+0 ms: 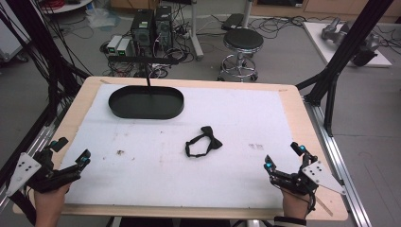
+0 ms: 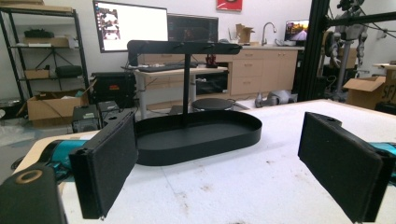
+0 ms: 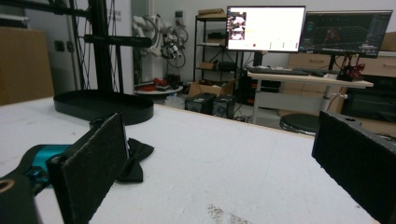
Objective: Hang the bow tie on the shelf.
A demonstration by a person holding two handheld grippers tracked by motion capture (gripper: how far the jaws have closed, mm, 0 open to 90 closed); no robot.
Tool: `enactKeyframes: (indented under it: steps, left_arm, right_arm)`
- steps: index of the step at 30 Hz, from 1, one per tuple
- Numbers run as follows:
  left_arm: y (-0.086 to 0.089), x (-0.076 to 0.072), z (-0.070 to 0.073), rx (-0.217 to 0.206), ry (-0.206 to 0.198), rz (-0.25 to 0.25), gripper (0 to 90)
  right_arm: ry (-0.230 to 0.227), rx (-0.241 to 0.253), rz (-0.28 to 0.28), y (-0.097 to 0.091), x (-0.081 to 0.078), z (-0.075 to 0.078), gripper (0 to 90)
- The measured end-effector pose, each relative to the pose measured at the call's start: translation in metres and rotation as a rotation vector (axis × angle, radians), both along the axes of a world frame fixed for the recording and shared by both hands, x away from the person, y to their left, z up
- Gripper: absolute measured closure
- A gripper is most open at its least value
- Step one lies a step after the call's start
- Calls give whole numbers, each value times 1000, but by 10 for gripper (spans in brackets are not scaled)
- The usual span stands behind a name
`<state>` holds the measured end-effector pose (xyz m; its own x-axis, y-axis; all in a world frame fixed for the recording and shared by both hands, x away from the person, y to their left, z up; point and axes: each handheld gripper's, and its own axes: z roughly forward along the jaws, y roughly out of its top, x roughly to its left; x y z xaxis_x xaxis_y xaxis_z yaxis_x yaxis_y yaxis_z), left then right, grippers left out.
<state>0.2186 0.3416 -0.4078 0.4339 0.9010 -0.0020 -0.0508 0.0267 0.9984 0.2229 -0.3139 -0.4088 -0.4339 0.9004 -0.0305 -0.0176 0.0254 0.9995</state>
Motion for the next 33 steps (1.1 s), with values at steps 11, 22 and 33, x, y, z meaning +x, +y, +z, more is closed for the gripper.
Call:
enactKeyframes:
  steps: [11,22,33]
  left_arm:
    - [3,-1,3,-13,-3,-2,125]
    - [11,-1,6,-40,-13,11,125]
    - [12,-1,6,-45,-9,14,125]
  right_arm:
    - [-22,16,127,15,2,11,42]
    - [10,-98,308,74,16,43,42]
    - [115,-171,442,144,53,45,43]
